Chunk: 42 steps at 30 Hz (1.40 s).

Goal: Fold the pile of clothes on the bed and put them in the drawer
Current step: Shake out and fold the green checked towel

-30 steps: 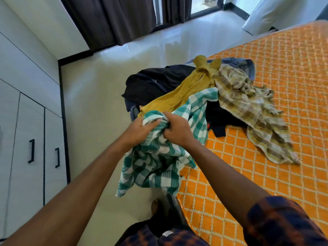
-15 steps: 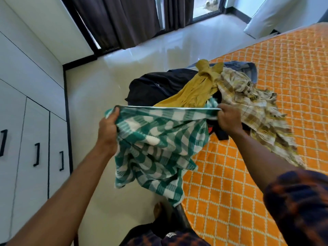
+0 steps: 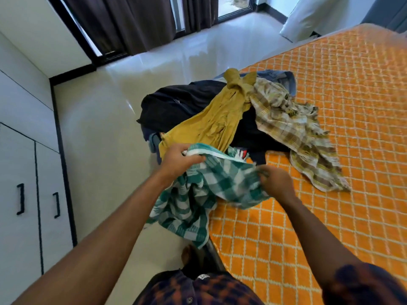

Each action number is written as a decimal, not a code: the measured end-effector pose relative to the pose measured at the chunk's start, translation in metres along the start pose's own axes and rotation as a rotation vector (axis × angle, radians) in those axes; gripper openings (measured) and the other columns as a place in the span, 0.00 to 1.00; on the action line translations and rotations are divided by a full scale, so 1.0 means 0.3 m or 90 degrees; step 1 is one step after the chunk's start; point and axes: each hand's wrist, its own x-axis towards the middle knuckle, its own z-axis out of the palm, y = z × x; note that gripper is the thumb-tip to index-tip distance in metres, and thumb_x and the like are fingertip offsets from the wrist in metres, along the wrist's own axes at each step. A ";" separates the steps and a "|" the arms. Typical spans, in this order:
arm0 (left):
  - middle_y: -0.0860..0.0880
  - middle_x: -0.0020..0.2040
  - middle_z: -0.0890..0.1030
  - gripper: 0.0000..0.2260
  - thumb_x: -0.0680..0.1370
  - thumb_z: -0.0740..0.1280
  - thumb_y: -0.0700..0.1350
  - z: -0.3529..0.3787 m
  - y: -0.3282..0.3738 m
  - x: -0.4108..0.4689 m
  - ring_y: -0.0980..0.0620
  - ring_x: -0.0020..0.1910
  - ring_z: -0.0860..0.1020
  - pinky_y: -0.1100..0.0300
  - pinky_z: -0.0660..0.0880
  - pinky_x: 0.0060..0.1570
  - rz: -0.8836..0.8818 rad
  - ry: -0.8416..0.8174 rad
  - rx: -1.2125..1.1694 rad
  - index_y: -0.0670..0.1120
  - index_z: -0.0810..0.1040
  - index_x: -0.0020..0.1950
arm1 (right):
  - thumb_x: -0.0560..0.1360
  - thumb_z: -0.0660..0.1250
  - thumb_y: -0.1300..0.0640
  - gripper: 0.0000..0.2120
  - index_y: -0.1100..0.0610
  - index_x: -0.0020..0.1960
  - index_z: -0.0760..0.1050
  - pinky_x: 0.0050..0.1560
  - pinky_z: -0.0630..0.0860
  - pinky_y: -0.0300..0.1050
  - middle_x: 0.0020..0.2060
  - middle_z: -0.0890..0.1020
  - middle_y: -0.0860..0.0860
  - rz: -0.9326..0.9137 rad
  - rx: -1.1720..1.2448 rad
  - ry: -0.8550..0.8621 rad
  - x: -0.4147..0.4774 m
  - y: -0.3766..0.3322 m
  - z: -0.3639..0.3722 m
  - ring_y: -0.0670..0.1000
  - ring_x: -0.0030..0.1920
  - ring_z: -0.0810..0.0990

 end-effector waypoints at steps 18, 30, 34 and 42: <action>0.50 0.39 0.84 0.18 0.78 0.68 0.60 0.008 -0.046 0.083 0.57 0.53 0.81 0.57 0.73 0.60 -0.114 -0.020 -0.032 0.47 0.86 0.41 | 0.73 0.59 0.56 0.14 0.60 0.40 0.81 0.47 0.76 0.47 0.36 0.80 0.57 0.278 1.324 0.231 0.153 0.021 -0.220 0.56 0.40 0.79; 0.38 0.58 0.83 0.25 0.79 0.64 0.63 0.094 -0.118 0.130 0.36 0.55 0.82 0.37 0.76 0.61 -0.392 0.072 -0.297 0.42 0.82 0.59 | 0.66 0.60 0.68 0.07 0.66 0.30 0.72 0.30 0.69 0.41 0.24 0.73 0.56 -0.332 0.631 -0.496 -0.121 -0.423 -0.116 0.49 0.23 0.70; 0.47 0.60 0.81 0.21 0.83 0.59 0.60 0.148 -0.084 0.077 0.45 0.58 0.80 0.48 0.75 0.61 -0.249 0.113 -0.184 0.45 0.79 0.62 | 0.66 0.61 0.72 0.17 0.64 0.52 0.79 0.55 0.79 0.50 0.51 0.83 0.60 -0.196 0.793 -0.535 -0.077 -0.296 -0.081 0.57 0.52 0.82; 0.41 0.57 0.81 0.21 0.84 0.53 0.60 0.233 -0.041 0.013 0.44 0.56 0.79 0.43 0.75 0.58 0.079 -0.111 0.196 0.48 0.75 0.64 | 0.79 0.70 0.50 0.12 0.59 0.46 0.77 0.36 0.73 0.46 0.36 0.76 0.54 0.054 0.794 -0.185 -0.019 -0.319 -0.036 0.52 0.33 0.75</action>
